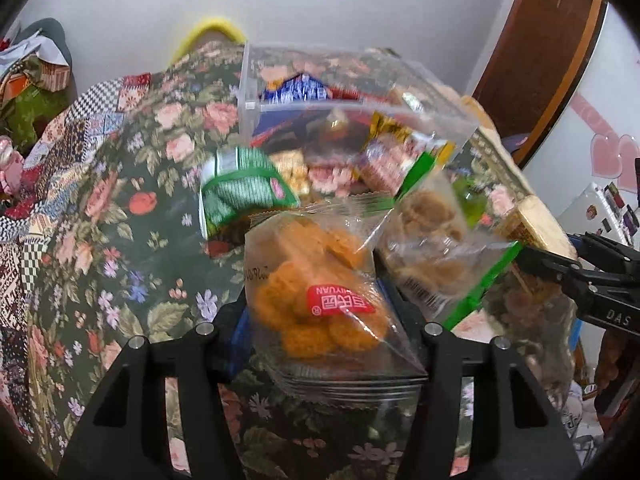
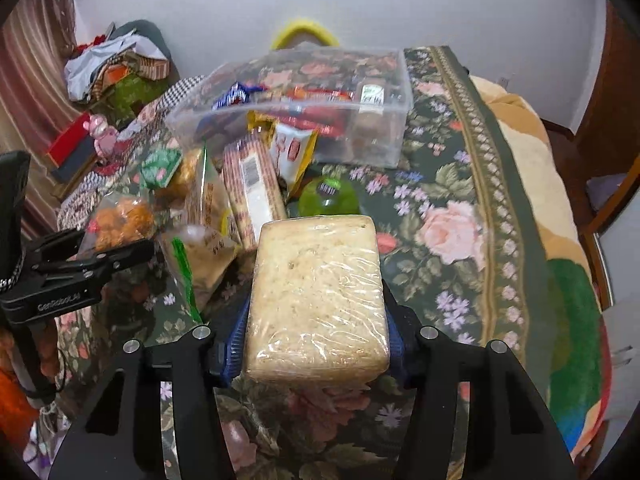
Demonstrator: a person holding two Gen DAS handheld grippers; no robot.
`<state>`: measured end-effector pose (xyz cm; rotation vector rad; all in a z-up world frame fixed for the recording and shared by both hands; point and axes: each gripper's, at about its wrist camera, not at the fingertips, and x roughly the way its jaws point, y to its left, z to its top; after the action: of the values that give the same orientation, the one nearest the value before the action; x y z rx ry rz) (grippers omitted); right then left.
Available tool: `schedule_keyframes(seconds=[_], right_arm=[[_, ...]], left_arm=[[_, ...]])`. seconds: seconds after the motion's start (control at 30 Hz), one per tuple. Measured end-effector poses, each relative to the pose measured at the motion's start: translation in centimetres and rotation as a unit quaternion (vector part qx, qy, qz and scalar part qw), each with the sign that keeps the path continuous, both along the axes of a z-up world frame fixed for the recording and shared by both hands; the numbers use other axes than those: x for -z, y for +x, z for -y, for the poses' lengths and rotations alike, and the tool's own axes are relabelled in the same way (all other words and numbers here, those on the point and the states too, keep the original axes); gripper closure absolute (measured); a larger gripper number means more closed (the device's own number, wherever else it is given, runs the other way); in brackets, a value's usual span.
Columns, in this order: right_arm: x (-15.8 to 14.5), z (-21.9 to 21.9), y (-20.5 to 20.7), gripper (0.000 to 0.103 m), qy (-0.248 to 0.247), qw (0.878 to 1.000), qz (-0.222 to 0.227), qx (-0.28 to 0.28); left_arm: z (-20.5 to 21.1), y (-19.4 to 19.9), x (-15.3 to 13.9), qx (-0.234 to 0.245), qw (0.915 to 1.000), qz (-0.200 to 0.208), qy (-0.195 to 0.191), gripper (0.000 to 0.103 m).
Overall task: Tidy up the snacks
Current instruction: 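Grasp the bagged orange pastry with the left tool while the right tool grasps the bread loaf, then place both snacks into the clear box and open both tools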
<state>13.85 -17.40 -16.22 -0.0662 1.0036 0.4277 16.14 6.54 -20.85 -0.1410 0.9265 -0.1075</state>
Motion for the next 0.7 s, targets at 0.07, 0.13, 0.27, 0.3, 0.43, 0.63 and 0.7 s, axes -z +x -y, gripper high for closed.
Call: schedule_keyframes(seconds=[0.07,0.13,0.27,0.3,0.43,0.63,0.7], right_arm=[[-0.7,0.1,0.2,0.051,0.002,1.0,0.01,0.003],[-1.5,0.3,0.5,0.051,0.007,1.0,0.021,0.006],[-2.9,0.3,1.5,0.051,0.015,0.999,0.042,0.01],[-3.1,0.2,1.6,0.051,0.015,0.999,0.047,0.011],[-4.3,0.2,2.9,0.051,0.022,0.997,0.066,0.016],[-5.6,0.0,5.1,0.051,0.028,0.995,0.089,0.023],[-5.8,-0.1,5.9,0.051,0.027,0.995,0.093,0.025]], left_arm=[[0.1,0.1,-1.1,-0.001,0.9999,0.012,-0.001,0.047],[0.2,0.3,-2.2,0.0,0.9997,0.024,-0.003,0.046],[0.5,1.2,-4.2,0.004,0.999,0.045,-0.002,0.046],[0.7,1.3,-4.7,0.005,0.9987,0.05,0.0,0.046],[1.2,3.0,-6.2,0.011,0.9977,0.066,0.004,0.046],[1.9,5.8,-7.8,0.018,0.996,0.087,0.009,0.046],[2.1,6.8,-7.9,0.017,0.9958,0.09,0.011,0.046]])
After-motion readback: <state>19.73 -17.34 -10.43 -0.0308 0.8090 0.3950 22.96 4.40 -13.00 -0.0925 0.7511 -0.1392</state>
